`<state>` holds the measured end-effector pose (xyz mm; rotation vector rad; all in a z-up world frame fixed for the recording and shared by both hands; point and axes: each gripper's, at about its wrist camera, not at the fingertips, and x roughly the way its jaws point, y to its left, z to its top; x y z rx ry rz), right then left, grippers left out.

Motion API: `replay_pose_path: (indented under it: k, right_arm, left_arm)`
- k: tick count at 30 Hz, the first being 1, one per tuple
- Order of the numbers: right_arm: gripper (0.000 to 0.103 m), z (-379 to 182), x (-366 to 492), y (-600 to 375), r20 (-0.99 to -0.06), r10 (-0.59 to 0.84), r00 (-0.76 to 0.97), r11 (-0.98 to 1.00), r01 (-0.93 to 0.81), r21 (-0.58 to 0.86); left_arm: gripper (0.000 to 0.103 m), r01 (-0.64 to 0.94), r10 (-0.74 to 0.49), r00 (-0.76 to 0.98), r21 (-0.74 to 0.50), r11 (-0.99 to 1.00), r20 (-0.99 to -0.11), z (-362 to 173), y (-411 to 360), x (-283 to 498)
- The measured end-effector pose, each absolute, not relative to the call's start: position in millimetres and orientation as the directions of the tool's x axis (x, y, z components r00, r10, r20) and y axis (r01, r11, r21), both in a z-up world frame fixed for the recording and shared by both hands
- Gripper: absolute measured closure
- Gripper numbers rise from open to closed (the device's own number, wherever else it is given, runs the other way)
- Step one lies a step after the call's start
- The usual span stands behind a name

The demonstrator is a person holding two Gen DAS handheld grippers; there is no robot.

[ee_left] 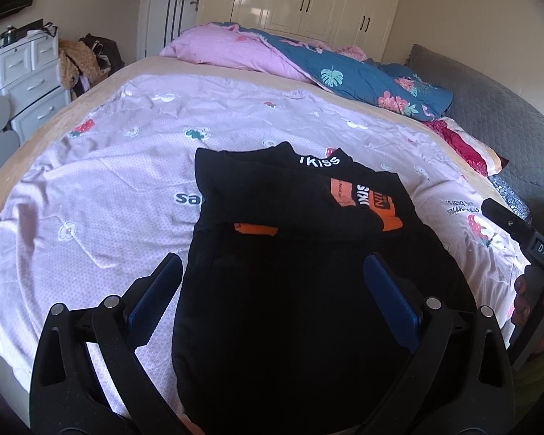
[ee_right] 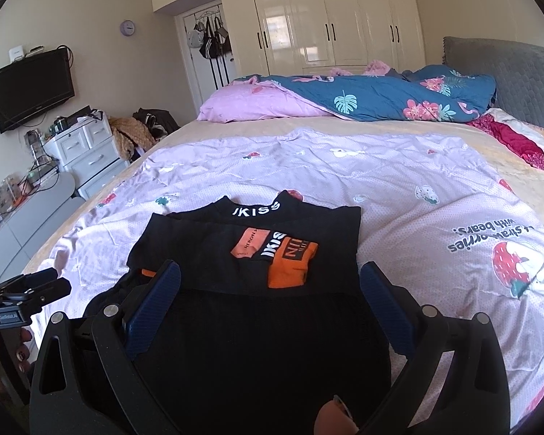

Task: Fold small clothes
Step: 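Move both open grippers to the hem of the black shirt, then grasp the shirt hem with the left gripper while the right gripper grasps it too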

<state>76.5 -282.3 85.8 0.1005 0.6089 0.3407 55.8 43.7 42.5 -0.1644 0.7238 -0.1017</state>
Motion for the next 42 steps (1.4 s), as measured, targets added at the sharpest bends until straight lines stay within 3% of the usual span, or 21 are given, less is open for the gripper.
replay_pose_path:
  k: [15,42]
  right_arm:
    - [0.004,78.0,65.0,-308.0,-0.573,0.308,0.759,0.951,-0.230,0.206]
    - [0.004,23.9,23.0,-350.7,-0.719,0.273,0.639,0.962,-0.179,0.206]
  left_arm:
    - [0.009,-0.007,-0.110,0.685,-0.157,0.988,-0.720,17.3,58.2,39.0]
    - [0.009,-0.040,-0.116,0.522,-0.160,0.986,-0.845,-26.2,74.6,15.1]
